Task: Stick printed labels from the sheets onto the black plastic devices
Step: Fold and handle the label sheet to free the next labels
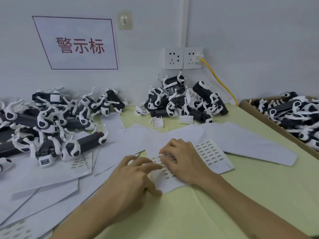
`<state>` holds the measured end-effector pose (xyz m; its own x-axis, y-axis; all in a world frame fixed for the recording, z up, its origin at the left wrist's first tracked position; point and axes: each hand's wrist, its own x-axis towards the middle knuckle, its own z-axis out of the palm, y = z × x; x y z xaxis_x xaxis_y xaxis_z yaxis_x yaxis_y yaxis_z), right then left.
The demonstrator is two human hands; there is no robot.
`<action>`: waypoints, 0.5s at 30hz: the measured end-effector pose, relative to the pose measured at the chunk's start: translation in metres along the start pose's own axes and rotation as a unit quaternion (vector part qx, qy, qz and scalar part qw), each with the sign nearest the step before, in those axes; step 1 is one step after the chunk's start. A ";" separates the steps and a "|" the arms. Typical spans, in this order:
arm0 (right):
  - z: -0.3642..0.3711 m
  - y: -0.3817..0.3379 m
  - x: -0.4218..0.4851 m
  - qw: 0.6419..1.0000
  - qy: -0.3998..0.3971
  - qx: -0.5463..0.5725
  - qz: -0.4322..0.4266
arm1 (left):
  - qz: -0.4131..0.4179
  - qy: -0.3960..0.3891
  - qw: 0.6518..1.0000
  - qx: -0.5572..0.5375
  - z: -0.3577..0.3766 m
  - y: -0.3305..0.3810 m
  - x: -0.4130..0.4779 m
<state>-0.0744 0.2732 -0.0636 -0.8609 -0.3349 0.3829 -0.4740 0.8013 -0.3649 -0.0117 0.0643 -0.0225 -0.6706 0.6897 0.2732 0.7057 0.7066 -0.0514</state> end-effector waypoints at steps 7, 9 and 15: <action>-0.004 -0.002 0.001 0.996 0.061 0.062 -0.006 | -0.306 0.054 0.880 -0.359 0.007 -0.037 0.043; -0.006 -0.003 0.000 0.992 0.099 0.079 -0.012 | -0.337 0.038 0.806 -0.486 0.013 -0.041 0.047; -0.012 -0.011 0.001 0.979 0.202 0.022 -0.022 | -0.300 0.021 0.699 -0.648 0.019 -0.043 0.035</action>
<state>-0.0683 0.2698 -0.0493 -0.7005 -0.1386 0.7001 -0.5248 0.7648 -0.3737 -0.0701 0.0610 -0.0285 -0.9467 0.3068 -0.0981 -0.0671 0.1101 0.9917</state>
